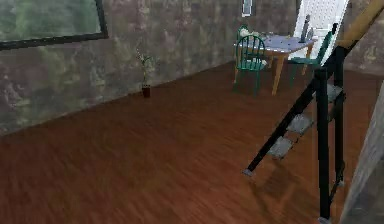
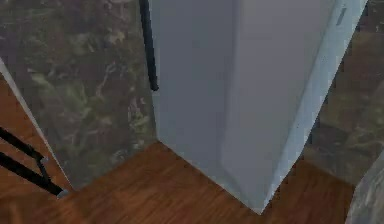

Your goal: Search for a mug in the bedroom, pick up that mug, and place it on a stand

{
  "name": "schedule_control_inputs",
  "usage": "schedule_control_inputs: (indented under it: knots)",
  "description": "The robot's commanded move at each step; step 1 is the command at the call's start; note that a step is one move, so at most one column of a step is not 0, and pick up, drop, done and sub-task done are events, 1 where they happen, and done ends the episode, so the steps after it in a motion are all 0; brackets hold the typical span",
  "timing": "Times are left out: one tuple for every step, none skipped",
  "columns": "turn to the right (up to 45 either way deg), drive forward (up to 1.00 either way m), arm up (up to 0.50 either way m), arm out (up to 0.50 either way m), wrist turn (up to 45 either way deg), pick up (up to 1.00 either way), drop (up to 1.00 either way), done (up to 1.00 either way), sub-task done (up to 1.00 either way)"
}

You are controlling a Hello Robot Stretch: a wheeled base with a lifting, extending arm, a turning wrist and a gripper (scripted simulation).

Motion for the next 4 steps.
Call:
schedule_control_inputs:
  knots:
    - [45.0, 0.0, 0.0, 0.0, 0.0, 0.0, 0.0, 0.0, 0.0]
    - [0.0, 0.1, 0.0, 0.0, 0.0, 0.0, 0.0, 0.0, 0.0]
    - [45.0, 0.0, 0.0, 0.0, 0.0, 0.0, 0.0, 0.0, 0.0]
    - [24.0, 0.0, 0.0, 0.0, 0.0, 0.0, 0.0, 0.0, 0.0]
